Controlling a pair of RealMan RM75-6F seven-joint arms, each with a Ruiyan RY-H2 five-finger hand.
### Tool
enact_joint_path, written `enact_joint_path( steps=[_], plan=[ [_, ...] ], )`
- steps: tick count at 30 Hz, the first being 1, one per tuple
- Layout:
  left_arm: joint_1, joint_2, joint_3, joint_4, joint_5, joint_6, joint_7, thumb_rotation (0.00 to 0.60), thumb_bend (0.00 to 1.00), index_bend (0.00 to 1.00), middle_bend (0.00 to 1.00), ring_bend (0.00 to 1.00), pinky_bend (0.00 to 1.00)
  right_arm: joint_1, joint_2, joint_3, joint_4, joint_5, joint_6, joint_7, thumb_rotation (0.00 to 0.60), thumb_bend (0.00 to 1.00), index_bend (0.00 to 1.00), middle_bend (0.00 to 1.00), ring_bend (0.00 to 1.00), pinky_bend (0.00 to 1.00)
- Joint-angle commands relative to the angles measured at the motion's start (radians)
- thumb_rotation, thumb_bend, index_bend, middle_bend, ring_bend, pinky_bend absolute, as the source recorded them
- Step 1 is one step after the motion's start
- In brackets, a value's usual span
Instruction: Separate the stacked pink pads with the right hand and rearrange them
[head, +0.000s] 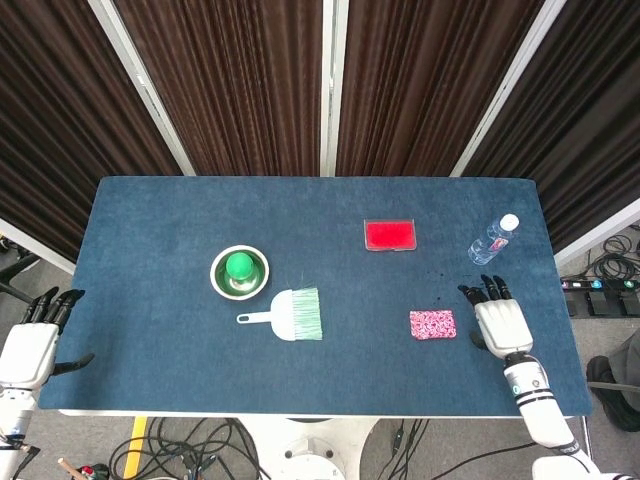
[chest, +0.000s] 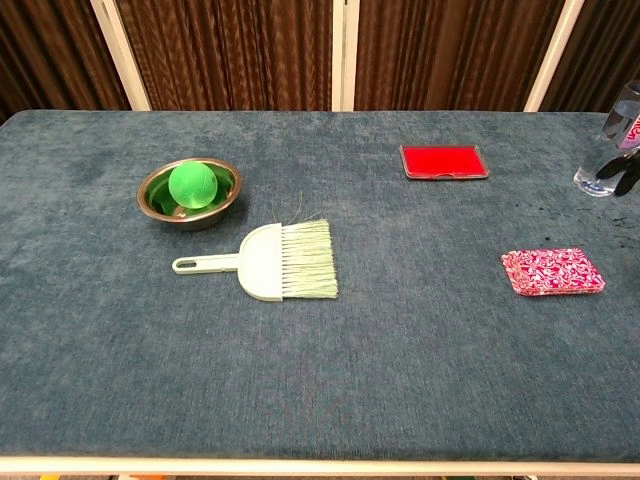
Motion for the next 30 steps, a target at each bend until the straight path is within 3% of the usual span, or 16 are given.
enact_joint_path(
  steps=[1, 12, 30],
  plan=[
    [-0.001, -0.003, 0.003, 0.01, 0.008, 0.001, -0.02, 0.6, 0.0, 0.1, 0.12, 0.01, 0.12, 0.019, -0.031, -0.003, 0.01, 0.036, -0.02, -0.04, 0.6, 0.15, 0.2, 0.25, 0.04, 0.02],
    [0.009, 0.001, 0.006, 0.032, 0.008, 0.014, -0.057, 0.6, 0.0, 0.1, 0.12, 0.01, 0.12, 0.067, -0.089, -0.007, 0.012, 0.147, -0.058, -0.165, 0.6, 0.15, 0.24, 0.25, 0.04, 0.0],
    [0.013, 0.003, 0.013, 0.038, 0.019, 0.02, -0.07, 0.6, 0.0, 0.1, 0.12, 0.01, 0.12, 0.12, -0.146, -0.015, 0.043, 0.19, -0.077, -0.167, 0.6, 0.15, 0.25, 0.27, 0.04, 0.0]
  ],
)
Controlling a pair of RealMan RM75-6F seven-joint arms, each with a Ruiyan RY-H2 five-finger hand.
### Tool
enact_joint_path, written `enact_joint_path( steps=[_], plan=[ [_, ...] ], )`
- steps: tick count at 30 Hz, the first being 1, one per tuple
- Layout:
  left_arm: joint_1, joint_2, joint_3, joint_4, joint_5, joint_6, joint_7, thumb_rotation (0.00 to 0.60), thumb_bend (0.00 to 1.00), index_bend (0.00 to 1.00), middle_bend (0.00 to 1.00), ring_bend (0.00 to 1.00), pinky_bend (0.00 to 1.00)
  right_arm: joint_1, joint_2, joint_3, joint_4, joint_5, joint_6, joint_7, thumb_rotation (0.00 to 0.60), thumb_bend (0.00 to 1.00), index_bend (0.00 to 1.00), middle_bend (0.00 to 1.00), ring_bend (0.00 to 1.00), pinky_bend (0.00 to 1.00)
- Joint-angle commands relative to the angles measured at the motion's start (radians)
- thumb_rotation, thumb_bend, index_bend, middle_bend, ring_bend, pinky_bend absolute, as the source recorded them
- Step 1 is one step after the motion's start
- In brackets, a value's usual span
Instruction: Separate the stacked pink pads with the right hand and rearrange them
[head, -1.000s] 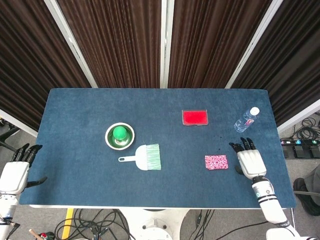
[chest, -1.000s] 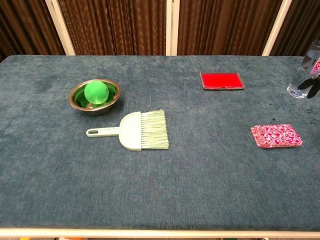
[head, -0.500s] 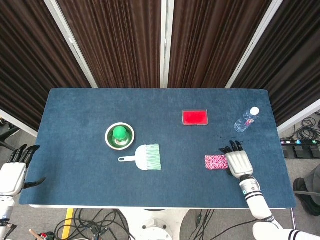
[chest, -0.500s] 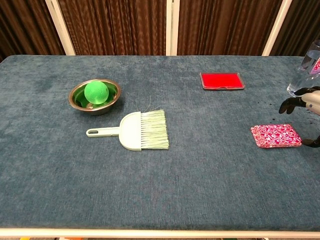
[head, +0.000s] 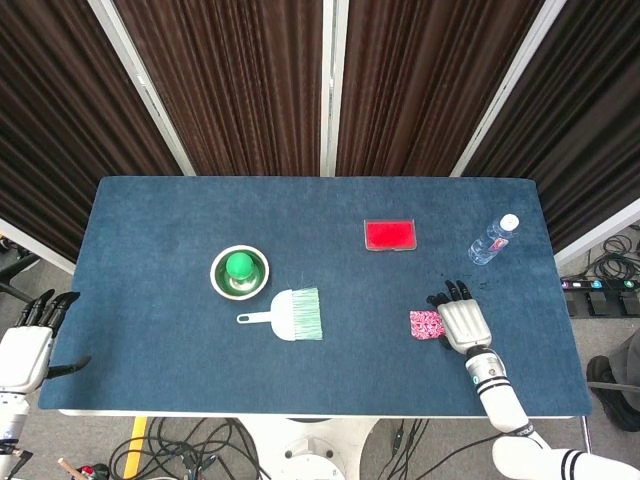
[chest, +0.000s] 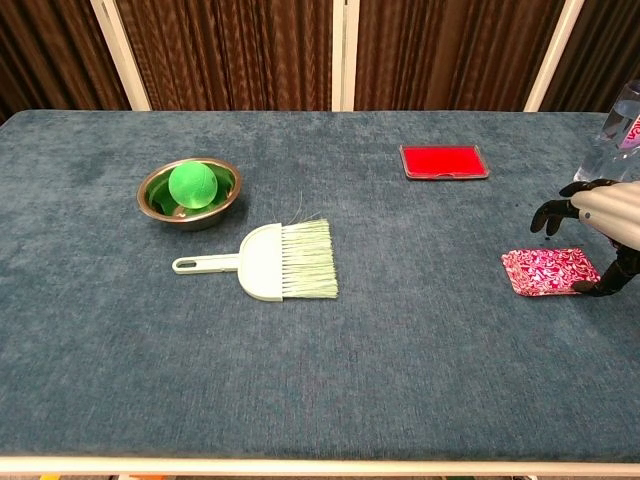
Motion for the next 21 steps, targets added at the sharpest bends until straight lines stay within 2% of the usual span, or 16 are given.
enact_joint_path(
  steps=[1, 10, 21],
  plan=[
    [0.001, 0.001, 0.001, 0.001, 0.001, 0.0, -0.002, 0.6, 0.0, 0.1, 0.12, 0.01, 0.12, 0.004, 0.0, -0.005, -0.004, 0.006, 0.001, -0.007, 0.6, 0.15, 0.25, 0.27, 0.04, 0.0],
    [0.002, 0.007, 0.001, 0.004, 0.002, 0.0, -0.031, 0.6, 0.0, 0.1, 0.12, 0.01, 0.12, 0.003, 0.02, -0.011, -0.041, -0.003, 0.04, -0.004, 0.6, 0.15, 0.26, 0.27, 0.04, 0.0],
    [-0.003, 0.011, 0.001, -0.004, 0.001, -0.008, -0.03, 0.6, 0.0, 0.1, 0.12, 0.01, 0.12, 0.024, 0.016, -0.027, -0.032, 0.045, 0.004, -0.022, 0.6, 0.15, 0.26, 0.27, 0.04, 0.0]
  ],
)
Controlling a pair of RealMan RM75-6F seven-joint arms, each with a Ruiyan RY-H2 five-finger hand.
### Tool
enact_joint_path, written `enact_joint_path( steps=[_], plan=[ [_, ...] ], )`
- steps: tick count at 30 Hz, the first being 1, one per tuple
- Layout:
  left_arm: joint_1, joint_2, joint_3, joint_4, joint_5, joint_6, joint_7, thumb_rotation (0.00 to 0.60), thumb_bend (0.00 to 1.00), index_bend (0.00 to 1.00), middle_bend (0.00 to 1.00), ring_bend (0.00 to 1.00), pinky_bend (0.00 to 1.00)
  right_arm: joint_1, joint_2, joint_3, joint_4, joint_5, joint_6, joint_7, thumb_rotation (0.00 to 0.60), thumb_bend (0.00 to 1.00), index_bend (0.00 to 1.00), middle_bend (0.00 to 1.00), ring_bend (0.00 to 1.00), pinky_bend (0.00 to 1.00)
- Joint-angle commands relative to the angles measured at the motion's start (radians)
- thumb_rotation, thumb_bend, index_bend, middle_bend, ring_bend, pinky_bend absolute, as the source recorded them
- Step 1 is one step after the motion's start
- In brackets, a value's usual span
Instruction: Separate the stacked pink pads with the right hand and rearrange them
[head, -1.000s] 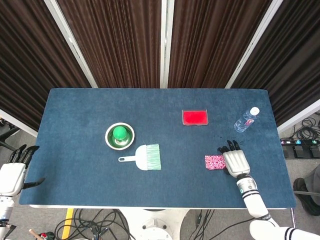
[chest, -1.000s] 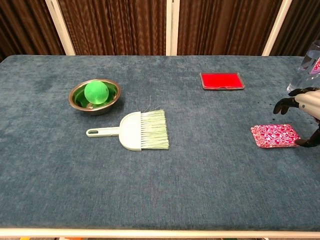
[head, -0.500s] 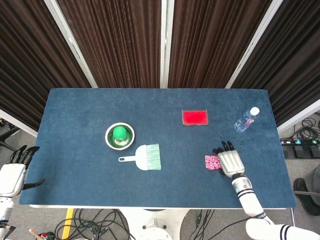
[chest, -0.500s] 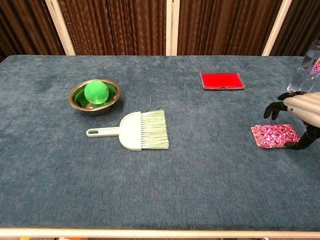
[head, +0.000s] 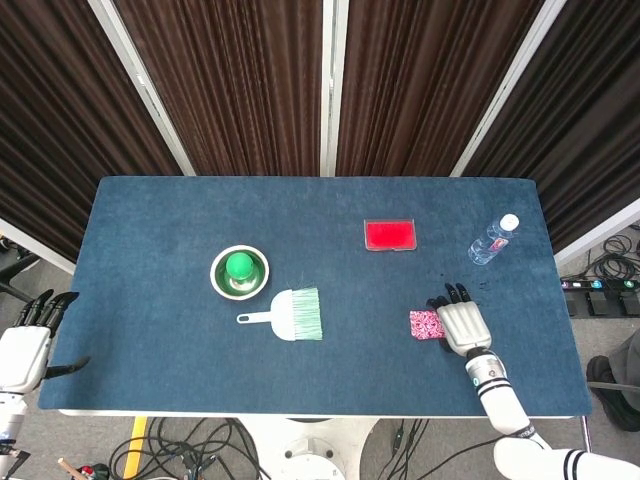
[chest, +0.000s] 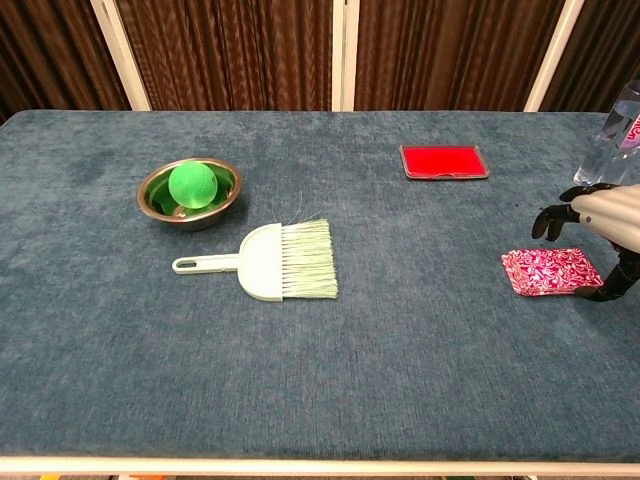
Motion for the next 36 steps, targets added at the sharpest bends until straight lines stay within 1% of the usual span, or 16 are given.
enact_joint_path(
  steps=[1, 6, 12, 24, 36],
  plan=[
    [-0.001, 0.003, 0.001, -0.003, -0.002, -0.005, 0.0, 0.6, 0.0, 0.1, 0.12, 0.01, 0.12, 0.005, -0.005, -0.001, 0.003, 0.005, 0.0, -0.004, 0.6, 0.15, 0.26, 0.27, 0.04, 0.0],
    [-0.003, 0.005, 0.002, -0.008, -0.004, -0.012, 0.001, 0.6, 0.0, 0.11, 0.12, 0.01, 0.12, 0.01, -0.011, 0.0, 0.005, 0.01, 0.008, -0.006, 0.6, 0.15, 0.27, 0.27, 0.04, 0.0],
    [-0.003, 0.006, 0.001, -0.009, -0.005, -0.012, -0.002, 0.6, 0.0, 0.11, 0.12, 0.01, 0.12, 0.02, -0.018, -0.002, 0.01, 0.028, 0.008, -0.02, 0.6, 0.15, 0.31, 0.31, 0.06, 0.0],
    [-0.004, 0.016, 0.007, -0.015, -0.003, -0.02, -0.011, 0.6, 0.0, 0.11, 0.11, 0.01, 0.12, 0.032, -0.023, -0.011, 0.008, 0.048, 0.009, -0.03, 0.6, 0.15, 0.32, 0.32, 0.06, 0.0],
    [-0.003, 0.012, 0.006, -0.003, -0.009, -0.025, -0.023, 0.6, 0.0, 0.11, 0.11, 0.01, 0.12, 0.036, -0.04, -0.015, 0.025, 0.059, 0.024, -0.036, 0.6, 0.16, 0.39, 0.38, 0.08, 0.0]
  ],
)
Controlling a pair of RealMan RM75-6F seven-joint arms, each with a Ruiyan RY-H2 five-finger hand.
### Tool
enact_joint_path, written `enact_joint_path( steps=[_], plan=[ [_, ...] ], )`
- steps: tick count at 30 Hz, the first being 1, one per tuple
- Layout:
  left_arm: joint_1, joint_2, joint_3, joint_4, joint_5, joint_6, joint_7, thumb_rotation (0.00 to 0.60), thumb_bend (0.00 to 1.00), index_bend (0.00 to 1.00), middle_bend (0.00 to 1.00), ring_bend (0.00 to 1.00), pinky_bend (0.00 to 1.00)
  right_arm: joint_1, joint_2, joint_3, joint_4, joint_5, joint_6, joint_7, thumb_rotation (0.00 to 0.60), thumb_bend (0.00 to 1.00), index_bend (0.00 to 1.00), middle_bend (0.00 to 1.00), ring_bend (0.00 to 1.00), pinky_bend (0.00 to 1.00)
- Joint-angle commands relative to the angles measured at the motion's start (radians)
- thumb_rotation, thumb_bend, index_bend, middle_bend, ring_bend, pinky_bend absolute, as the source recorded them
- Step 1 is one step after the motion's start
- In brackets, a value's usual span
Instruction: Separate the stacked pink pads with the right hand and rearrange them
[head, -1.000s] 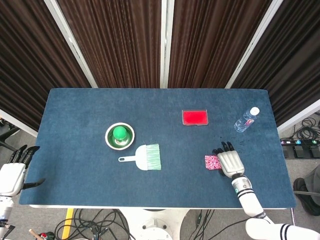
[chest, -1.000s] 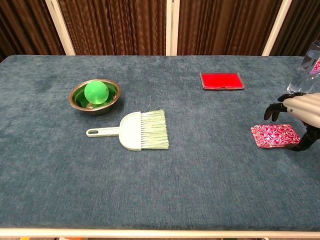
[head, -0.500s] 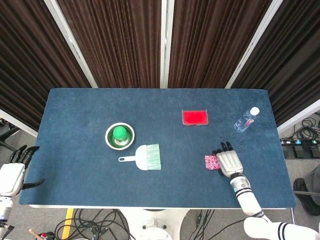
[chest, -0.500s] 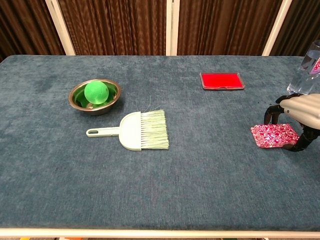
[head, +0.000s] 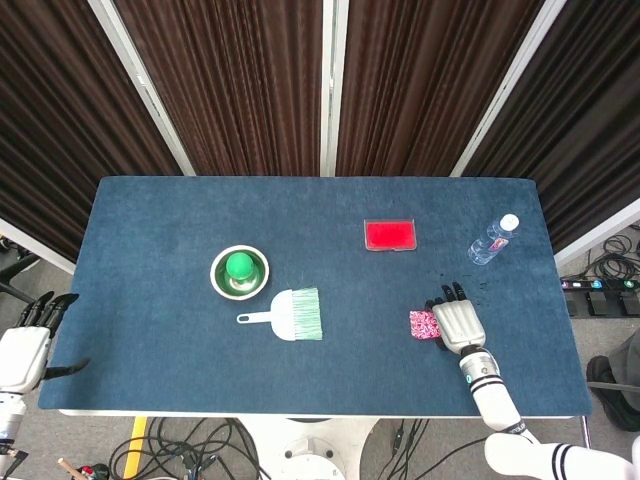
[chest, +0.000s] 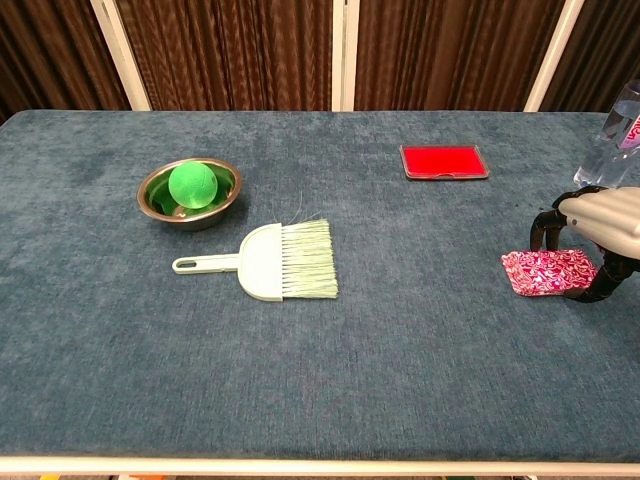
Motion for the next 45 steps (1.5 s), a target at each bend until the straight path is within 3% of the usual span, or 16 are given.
enact_joint_path(
  steps=[1, 16, 24, 34, 45],
  plan=[
    [0.0, -0.001, 0.0, 0.002, 0.0, 0.0, -0.003, 0.6, 0.0, 0.11, 0.11, 0.01, 0.12, 0.001, -0.002, 0.0, 0.002, 0.0, 0.003, 0.0, 0.6, 0.16, 0.4, 0.39, 0.09, 0.0],
    [0.004, 0.0, 0.005, 0.01, 0.005, 0.003, -0.016, 0.6, 0.0, 0.11, 0.11, 0.01, 0.12, -0.006, 0.012, 0.009, -0.018, -0.039, 0.04, 0.034, 0.6, 0.17, 0.44, 0.42, 0.11, 0.0],
    [0.004, 0.0, 0.003, 0.012, 0.005, 0.006, -0.019, 0.6, 0.0, 0.11, 0.11, 0.01, 0.12, 0.027, 0.02, 0.052, -0.02, -0.031, 0.032, 0.031, 0.6, 0.17, 0.44, 0.42, 0.11, 0.0],
    [0.006, 0.005, -0.001, 0.012, -0.003, 0.006, -0.023, 0.6, 0.0, 0.11, 0.11, 0.01, 0.12, 0.128, -0.033, 0.121, 0.111, 0.037, -0.066, 0.015, 0.6, 0.18, 0.44, 0.43, 0.11, 0.0],
    [0.006, 0.004, -0.004, 0.019, -0.016, -0.006, -0.024, 0.6, 0.0, 0.11, 0.11, 0.01, 0.12, 0.194, -0.11, 0.129, 0.27, 0.089, -0.155, 0.027, 0.6, 0.18, 0.44, 0.42, 0.11, 0.0]
  ],
)
